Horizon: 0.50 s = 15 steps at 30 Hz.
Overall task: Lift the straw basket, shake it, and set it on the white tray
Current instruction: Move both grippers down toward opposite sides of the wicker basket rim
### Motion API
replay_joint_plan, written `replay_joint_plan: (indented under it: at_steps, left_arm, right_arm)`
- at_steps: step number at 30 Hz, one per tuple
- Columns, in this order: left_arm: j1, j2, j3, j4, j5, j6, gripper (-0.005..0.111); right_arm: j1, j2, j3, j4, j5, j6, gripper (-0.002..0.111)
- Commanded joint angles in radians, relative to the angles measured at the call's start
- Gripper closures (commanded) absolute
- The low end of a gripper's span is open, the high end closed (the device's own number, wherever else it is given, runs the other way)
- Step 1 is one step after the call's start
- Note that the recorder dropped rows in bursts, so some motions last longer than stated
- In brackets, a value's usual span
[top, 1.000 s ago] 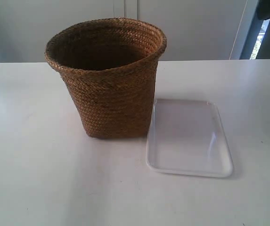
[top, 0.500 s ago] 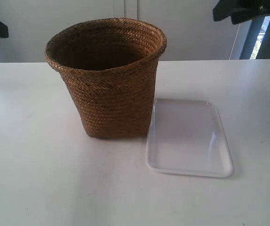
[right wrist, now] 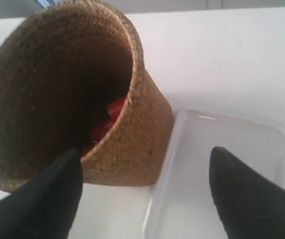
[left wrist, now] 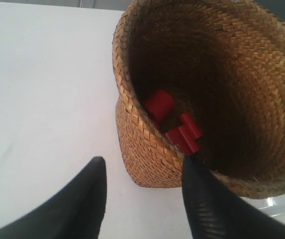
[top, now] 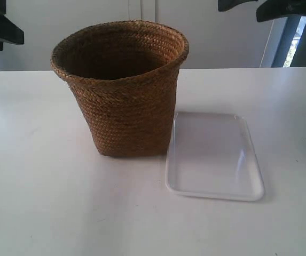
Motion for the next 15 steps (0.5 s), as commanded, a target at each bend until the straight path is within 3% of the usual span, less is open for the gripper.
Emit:
replay_joint_plan:
  at_steps: [1,8,15]
  left_arm:
    - [0.000,0.045,-0.005,-0.006,0.011,0.017,0.054]
    - [0.000,0.088,-0.005,-0.014,-0.032,0.017,0.054]
    - [0.000,0.148,-0.034,-0.085,-0.047,0.055,0.054]
  right_arm:
    - [0.007,0.002,-0.001,0.081,-0.099,-0.012,0.040]
    - [0.010,0.078,-0.037,0.081,-0.059,-0.012,0.032]
    - [0.010,0.149,-0.076,0.116,-0.054,-0.012,0.032]
